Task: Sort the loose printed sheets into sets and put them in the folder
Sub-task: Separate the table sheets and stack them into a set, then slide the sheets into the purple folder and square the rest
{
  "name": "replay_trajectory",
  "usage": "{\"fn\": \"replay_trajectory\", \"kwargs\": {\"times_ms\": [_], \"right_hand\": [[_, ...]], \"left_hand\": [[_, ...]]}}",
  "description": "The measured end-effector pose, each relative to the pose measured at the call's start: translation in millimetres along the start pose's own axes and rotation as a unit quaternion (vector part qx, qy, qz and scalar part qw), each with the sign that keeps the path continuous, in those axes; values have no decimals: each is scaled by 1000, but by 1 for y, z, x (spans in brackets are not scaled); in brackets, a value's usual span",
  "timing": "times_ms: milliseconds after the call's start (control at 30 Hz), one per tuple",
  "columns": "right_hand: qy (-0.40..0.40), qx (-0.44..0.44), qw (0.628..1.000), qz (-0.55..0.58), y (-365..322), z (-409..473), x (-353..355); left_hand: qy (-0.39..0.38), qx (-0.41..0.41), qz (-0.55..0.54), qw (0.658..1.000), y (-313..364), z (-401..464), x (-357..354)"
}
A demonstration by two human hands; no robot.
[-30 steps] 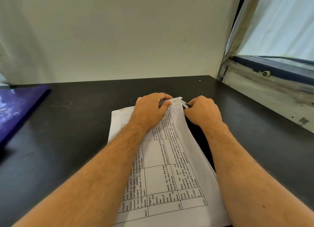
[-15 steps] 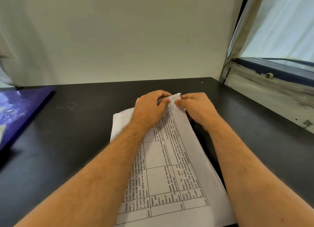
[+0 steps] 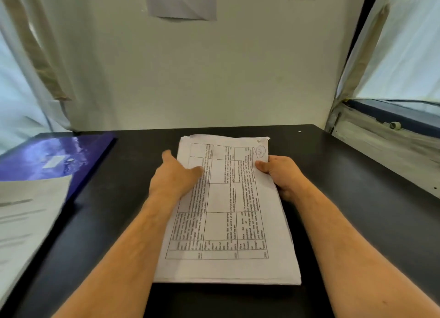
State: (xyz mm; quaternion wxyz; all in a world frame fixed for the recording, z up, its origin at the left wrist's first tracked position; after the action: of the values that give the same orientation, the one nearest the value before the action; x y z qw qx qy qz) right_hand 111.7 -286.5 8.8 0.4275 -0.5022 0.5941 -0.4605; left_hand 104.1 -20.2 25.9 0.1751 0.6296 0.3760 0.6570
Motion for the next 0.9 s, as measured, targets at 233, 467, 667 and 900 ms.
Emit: {"fn": "replay_trajectory", "kwargs": {"times_ms": [233,467,667,900], "right_hand": [[-116,-45,992,25,13,-34,-66],[-244,4,970,-10,3,-89,-180],[-237,16,971,1,12,-107,-288],[-231,49,971,-22,48,-116,-356]], "left_hand": [[-79,60,-98,990,-58,-28,62],[2,49,-73,996,-114,-43,181],[72,73,9,995,-169,-52,269],[79,150,57,984,-249,-49,307]]}}
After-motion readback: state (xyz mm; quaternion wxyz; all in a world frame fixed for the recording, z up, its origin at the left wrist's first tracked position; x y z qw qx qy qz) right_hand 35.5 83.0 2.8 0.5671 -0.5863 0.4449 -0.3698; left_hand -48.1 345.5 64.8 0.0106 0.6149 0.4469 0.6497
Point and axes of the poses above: each hand's wrist, its own z-axis towards the middle knuckle, its own x-axis out of the back of the hand, y = z × x, the point moved 10 cm from there along z, towards the middle knuckle, and after that the axes turned 5 degrees about z, right-handed, at the moved point
